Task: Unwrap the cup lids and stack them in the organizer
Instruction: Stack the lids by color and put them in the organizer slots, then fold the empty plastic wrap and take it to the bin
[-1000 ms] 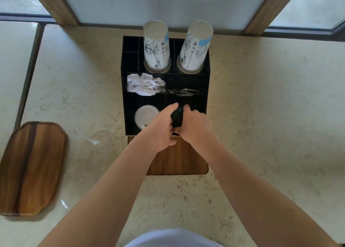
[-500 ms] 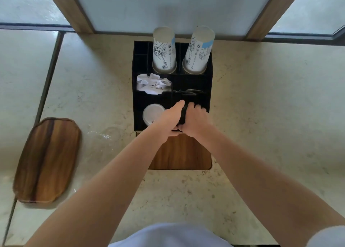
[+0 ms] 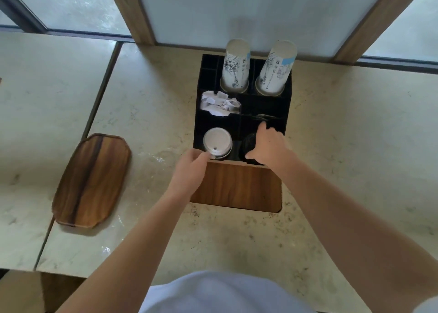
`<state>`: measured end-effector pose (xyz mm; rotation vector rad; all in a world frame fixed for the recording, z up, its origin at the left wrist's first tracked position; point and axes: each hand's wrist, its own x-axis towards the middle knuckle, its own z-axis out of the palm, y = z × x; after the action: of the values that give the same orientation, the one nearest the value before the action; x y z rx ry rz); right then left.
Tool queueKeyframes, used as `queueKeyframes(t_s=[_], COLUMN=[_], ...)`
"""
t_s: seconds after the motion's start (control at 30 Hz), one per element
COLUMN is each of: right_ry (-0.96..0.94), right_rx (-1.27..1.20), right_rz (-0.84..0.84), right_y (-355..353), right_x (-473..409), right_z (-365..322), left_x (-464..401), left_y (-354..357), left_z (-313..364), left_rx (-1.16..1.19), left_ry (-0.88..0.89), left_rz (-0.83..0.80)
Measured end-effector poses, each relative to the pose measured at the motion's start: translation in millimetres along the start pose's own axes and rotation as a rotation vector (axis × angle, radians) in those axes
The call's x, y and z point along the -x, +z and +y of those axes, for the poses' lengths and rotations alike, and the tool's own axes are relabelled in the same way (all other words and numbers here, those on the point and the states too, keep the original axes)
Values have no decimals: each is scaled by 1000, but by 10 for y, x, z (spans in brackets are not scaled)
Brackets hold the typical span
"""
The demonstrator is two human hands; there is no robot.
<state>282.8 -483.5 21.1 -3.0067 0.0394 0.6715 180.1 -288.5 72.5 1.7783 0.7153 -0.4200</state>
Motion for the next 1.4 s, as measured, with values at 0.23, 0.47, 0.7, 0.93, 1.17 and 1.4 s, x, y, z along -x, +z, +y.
queueKeyframes(t_s=[0.23,0.47,0.7,0.93,1.17,1.4], right_ry=[-425,165,349,167,-252,-789], right_rx=[-251,-910,-968,-876,-568,-635], right_rz=[128,-577,-713,-659,-437,-155], right_y=[194,915,1280,1148,289,-1094], right_x=[1014,1270,1266,1279,1339,1651], right_z=[-839,-1617,-1853,-1824,-1467,-1460], left_x=[418,747,638,582,1078,1432], left_y=[-925,-1240,-1174,-1206,-1953,-2165], left_z=[-1328,-2106,-2252,-2231,-1145,355], left_rx=[-170,724,976,639,-335,-824], left_ry=[-86,-733,-761,-469,147,457], left_rz=[718,652,316,555,447,72])
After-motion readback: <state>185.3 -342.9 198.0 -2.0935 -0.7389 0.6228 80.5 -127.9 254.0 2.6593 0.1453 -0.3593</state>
